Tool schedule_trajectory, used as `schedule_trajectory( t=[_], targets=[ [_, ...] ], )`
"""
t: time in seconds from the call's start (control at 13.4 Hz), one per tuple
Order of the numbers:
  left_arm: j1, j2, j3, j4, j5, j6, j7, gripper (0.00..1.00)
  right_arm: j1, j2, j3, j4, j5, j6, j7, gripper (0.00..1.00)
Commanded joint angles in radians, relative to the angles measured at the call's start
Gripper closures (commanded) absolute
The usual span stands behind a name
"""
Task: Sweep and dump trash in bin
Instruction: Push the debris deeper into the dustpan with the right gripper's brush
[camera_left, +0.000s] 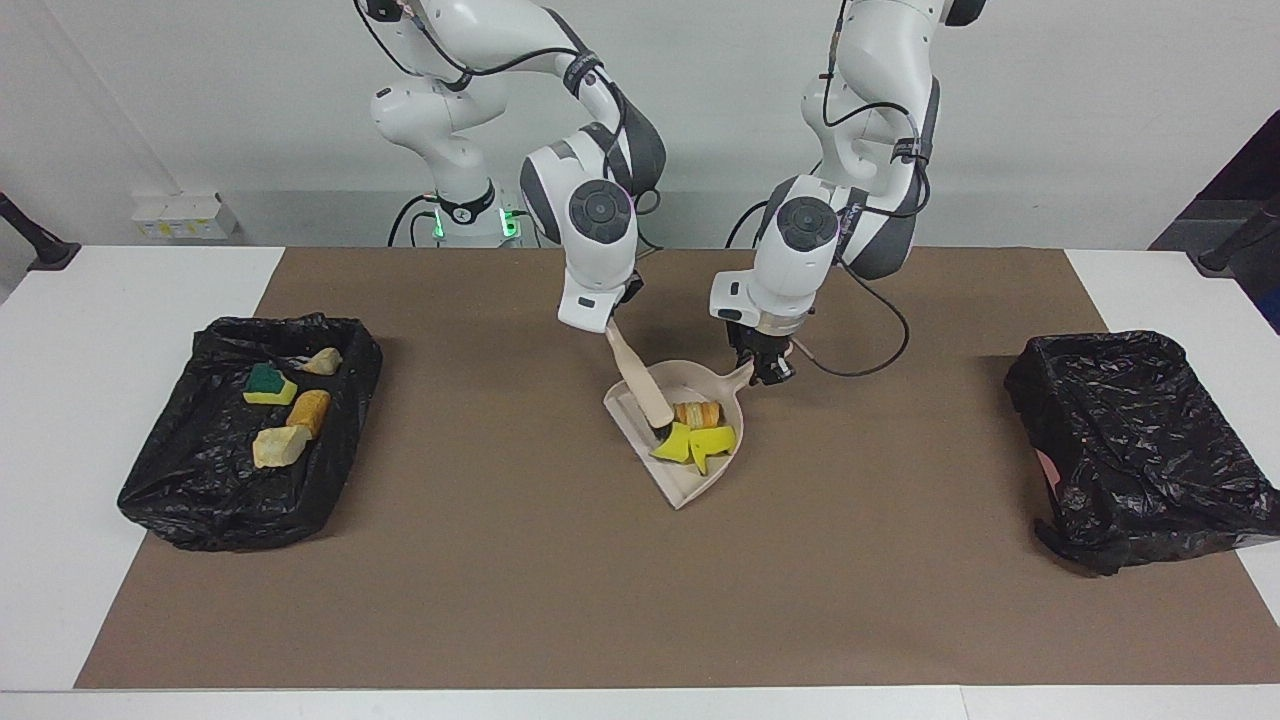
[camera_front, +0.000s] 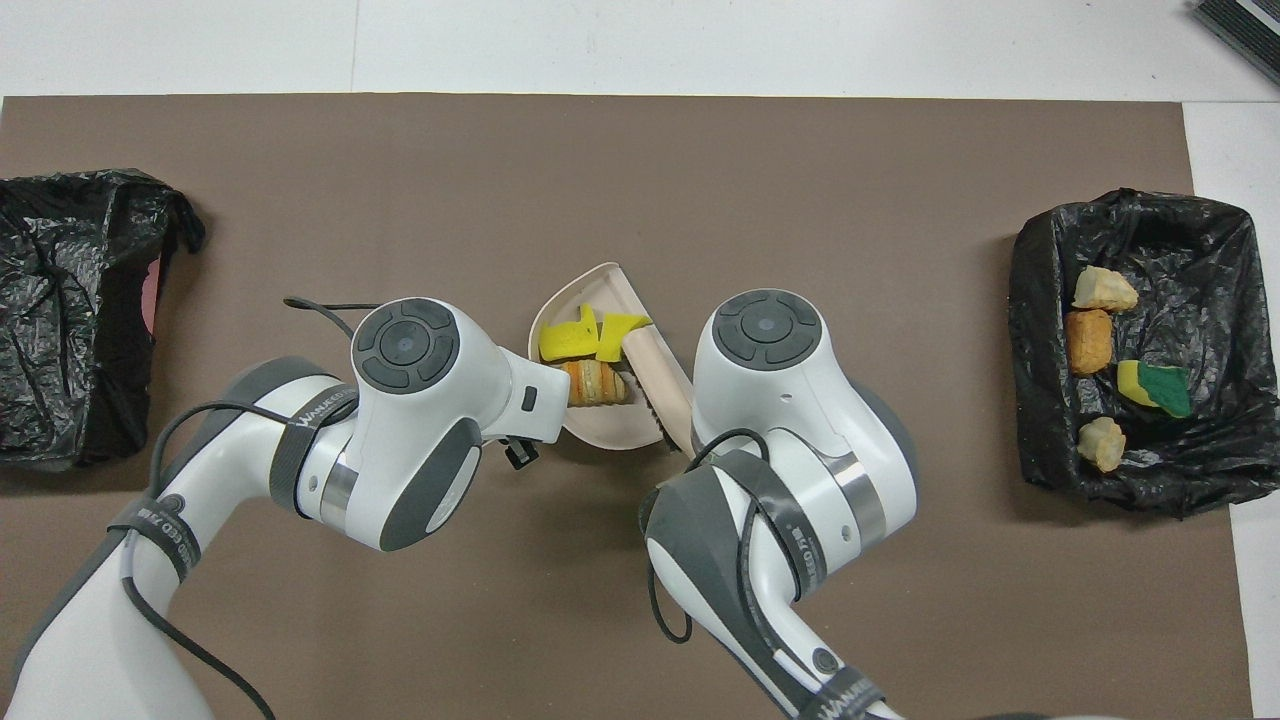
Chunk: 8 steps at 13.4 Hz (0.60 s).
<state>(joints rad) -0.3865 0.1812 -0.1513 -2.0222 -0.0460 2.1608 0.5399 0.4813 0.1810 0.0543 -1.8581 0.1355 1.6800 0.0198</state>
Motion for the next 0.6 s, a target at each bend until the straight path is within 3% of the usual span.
schedule_trajectory(
  t=[0.0, 0.37, 0.52],
  targets=[
    [0.003, -0.042, 0.012, -0.02, -0.011, 0.01, -0.04, 1.0, -0.021, -0.081, -0.001, -0.018, 0.022, -0.094, -0.032, 1.0],
    [0.032, -0.081, 0.016, -0.02, -0.011, -0.005, -0.092, 1.0, -0.015, -0.126, 0.007, -0.062, 0.024, -0.126, 0.093, 1.0],
    [0.058, -0.121, 0.018, -0.02, -0.011, -0.047, -0.132, 1.0, 0.029, -0.133, 0.01, -0.066, 0.024, -0.108, 0.271, 1.0]
  ],
)
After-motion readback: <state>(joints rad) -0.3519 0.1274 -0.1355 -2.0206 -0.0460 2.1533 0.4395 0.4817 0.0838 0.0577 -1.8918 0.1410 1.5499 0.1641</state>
